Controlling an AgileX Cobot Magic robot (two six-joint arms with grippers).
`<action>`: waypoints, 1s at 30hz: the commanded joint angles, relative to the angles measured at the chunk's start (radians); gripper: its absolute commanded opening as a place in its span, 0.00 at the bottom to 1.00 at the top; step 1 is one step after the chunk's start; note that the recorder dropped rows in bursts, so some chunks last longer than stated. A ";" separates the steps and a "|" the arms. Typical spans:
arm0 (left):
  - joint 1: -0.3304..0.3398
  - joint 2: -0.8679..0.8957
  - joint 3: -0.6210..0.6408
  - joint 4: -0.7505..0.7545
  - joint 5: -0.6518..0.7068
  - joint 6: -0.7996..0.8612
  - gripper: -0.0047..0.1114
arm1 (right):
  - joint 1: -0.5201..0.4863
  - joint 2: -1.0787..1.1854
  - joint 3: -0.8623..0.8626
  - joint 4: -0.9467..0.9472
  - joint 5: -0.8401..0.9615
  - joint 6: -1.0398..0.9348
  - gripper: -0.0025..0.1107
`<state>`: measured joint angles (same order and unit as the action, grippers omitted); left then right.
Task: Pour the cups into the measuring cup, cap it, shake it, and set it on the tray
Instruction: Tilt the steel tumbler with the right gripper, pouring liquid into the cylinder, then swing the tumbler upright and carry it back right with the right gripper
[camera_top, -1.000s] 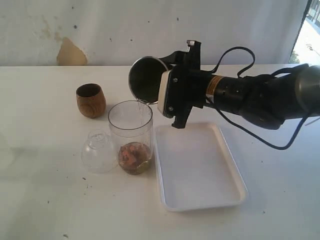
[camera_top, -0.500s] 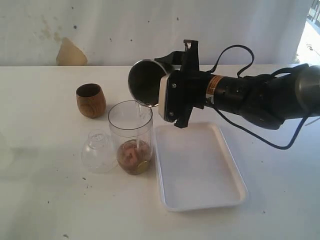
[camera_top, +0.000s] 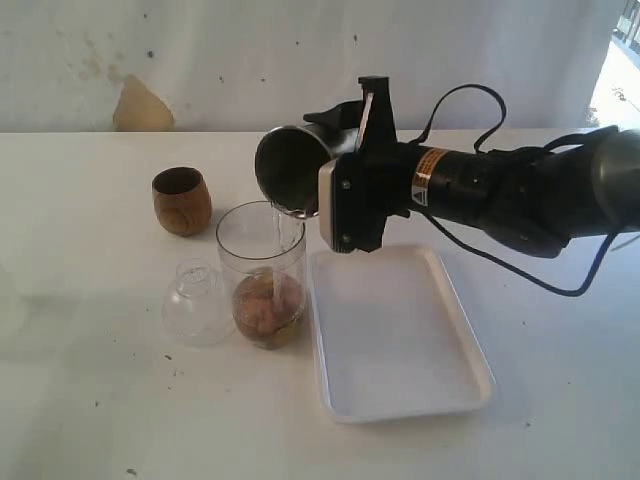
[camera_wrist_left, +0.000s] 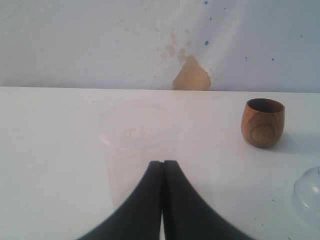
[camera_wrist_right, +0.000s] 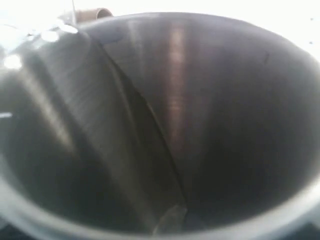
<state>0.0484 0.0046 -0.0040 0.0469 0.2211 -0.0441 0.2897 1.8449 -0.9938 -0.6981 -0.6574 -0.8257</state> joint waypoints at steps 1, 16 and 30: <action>0.001 -0.005 0.004 -0.001 -0.010 -0.001 0.04 | 0.001 -0.018 -0.011 0.017 -0.041 -0.045 0.02; 0.001 -0.005 0.004 -0.001 -0.010 -0.001 0.04 | 0.001 -0.018 -0.011 0.040 -0.041 -0.049 0.02; 0.001 -0.005 0.004 -0.001 -0.010 -0.001 0.04 | 0.001 -0.018 -0.011 0.056 -0.041 0.671 0.02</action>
<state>0.0484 0.0046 -0.0040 0.0469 0.2211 -0.0441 0.2897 1.8445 -0.9960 -0.6574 -0.6619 -0.3323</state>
